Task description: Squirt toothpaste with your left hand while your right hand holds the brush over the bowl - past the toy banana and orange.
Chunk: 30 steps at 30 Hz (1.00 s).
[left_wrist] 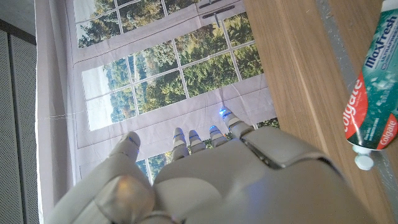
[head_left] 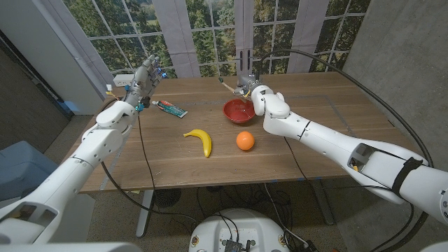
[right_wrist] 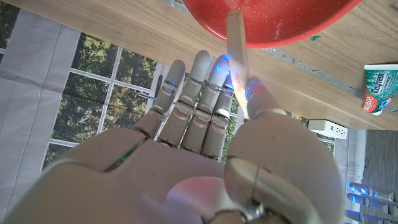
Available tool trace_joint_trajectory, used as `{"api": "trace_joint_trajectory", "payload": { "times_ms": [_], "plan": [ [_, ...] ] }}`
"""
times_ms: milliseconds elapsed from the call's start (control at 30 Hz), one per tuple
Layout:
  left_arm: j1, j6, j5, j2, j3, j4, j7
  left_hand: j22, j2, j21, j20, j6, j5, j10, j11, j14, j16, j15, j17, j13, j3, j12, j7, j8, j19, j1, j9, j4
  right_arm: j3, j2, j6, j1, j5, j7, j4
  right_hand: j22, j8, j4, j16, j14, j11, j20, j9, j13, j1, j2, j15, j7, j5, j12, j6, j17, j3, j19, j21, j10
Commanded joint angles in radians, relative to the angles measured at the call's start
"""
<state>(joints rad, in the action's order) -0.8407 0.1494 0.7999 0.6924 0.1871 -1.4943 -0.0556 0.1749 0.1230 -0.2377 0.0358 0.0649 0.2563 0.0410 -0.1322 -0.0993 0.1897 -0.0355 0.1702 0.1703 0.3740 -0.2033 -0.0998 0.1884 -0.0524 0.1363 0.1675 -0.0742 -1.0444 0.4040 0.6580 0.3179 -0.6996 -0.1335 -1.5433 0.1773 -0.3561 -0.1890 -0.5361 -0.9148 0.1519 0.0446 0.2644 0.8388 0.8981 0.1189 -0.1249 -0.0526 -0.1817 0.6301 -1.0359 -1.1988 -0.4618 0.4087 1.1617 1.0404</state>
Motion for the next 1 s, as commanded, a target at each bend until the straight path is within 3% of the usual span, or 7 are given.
{"api": "trace_joint_trajectory", "payload": {
  "times_ms": [33, 133, 333, 1000],
  "plan": [
    [0.015, 0.019, 0.005, -0.017, 0.006, 0.018, -0.017, 0.002, 0.095, 0.005, 0.082, 0.016, 0.021, -0.017, 0.001, 0.014, -0.004, -0.112, 0.002, 0.002, 0.047, 0.002, 0.006, -0.002, -0.011, -0.016, 0.002, -0.046, -0.020, -0.005, -0.013, -0.010, 0.032, 0.015, 0.036, 0.000, -0.004, 0.040, 0.003, -0.004, 0.034, 0.067, 0.002, 0.003, 0.016, 0.017, -0.089, -0.015, -0.008, -0.004, -0.027, -0.002, -0.054, -0.002, 0.007, 0.039],
    [0.015, 0.026, 0.000, -0.019, 0.006, 0.017, -0.015, 0.001, 0.095, 0.010, 0.085, 0.024, 0.036, -0.027, 0.004, 0.024, -0.005, -0.116, 0.001, 0.002, 0.086, 0.003, 0.011, -0.003, -0.012, -0.018, 0.002, -0.074, -0.026, -0.003, -0.010, -0.009, 0.035, 0.015, 0.036, 0.000, -0.003, 0.041, 0.003, -0.005, 0.034, 0.067, 0.001, 0.002, 0.015, 0.018, -0.088, -0.015, -0.008, -0.004, -0.027, -0.001, -0.054, -0.002, 0.007, 0.041],
    [0.012, 0.033, -0.005, -0.021, 0.006, 0.011, -0.008, 0.001, 0.094, 0.015, 0.097, 0.024, 0.048, -0.029, 0.012, 0.027, -0.008, -0.114, 0.000, 0.002, 0.122, 0.006, 0.019, -0.006, -0.013, -0.018, 0.002, -0.091, -0.033, 0.003, 0.004, -0.006, 0.036, 0.011, 0.024, 0.000, -0.003, 0.039, 0.003, -0.006, 0.035, 0.067, 0.000, -0.002, 0.016, 0.017, -0.089, -0.015, -0.007, -0.006, -0.028, -0.002, -0.054, -0.002, 0.007, 0.043],
    [-0.031, 0.031, -0.006, -0.003, -0.014, -0.043, 0.025, 0.000, 0.089, 0.021, 0.099, 0.022, 0.061, -0.029, 0.013, 0.028, -0.011, -0.115, 0.000, 0.002, 0.170, 0.011, 0.020, -0.009, -0.014, -0.017, 0.002, -0.100, -0.056, 0.002, 0.024, 0.000, 0.046, -0.003, 0.016, 0.000, 0.001, 0.037, 0.002, -0.008, 0.031, 0.062, -0.004, -0.012, 0.019, 0.017, -0.090, -0.008, -0.007, -0.011, -0.031, -0.002, -0.056, 0.003, 0.008, 0.048]
  ]
}}
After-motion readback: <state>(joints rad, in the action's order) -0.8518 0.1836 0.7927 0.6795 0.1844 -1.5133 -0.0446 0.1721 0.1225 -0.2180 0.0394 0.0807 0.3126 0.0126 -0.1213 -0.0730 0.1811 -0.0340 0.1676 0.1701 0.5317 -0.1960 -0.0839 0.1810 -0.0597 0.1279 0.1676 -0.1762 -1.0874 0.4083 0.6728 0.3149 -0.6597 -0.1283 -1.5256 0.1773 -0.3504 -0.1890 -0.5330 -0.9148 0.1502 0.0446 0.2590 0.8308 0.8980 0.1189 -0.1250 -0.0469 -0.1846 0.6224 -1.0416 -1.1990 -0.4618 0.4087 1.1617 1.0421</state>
